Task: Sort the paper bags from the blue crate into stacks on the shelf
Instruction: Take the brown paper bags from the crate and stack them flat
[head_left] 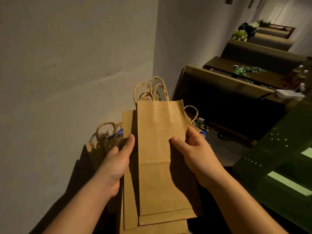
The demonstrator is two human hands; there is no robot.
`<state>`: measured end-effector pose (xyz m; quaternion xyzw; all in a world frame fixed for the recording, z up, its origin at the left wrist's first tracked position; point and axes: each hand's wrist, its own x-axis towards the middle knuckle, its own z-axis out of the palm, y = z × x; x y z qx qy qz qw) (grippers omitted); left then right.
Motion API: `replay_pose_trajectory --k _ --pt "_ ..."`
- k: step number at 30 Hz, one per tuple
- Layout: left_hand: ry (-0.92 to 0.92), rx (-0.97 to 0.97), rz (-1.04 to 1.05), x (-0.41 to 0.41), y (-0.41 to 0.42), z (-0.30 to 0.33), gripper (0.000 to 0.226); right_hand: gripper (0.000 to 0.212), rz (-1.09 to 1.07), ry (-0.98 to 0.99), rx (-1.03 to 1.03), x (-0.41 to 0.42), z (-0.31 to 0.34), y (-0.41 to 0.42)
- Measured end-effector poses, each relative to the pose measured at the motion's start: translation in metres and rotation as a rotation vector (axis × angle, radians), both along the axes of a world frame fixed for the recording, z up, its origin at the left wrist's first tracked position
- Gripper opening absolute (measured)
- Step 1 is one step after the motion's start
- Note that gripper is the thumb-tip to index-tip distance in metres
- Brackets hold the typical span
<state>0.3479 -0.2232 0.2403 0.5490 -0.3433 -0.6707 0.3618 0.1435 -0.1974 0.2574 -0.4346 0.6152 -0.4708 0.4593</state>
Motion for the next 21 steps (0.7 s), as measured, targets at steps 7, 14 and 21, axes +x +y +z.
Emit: replay_pose_trajectory --k 7,14,21 --pt "0.039 -0.016 -0.082 -0.032 0.003 0.009 0.078 0.071 -0.076 0.213 0.14 -0.005 -0.015 0.013" --pt "0.049 -0.011 -0.158 -0.059 0.006 -0.006 0.051 0.091 -0.221 0.131 0.217 -0.02 -0.027 0.037" --pt "0.171 0.039 -0.369 -0.102 0.036 -0.012 0.032 0.077 -0.248 -0.13 0.222 -0.06 -0.038 0.089"
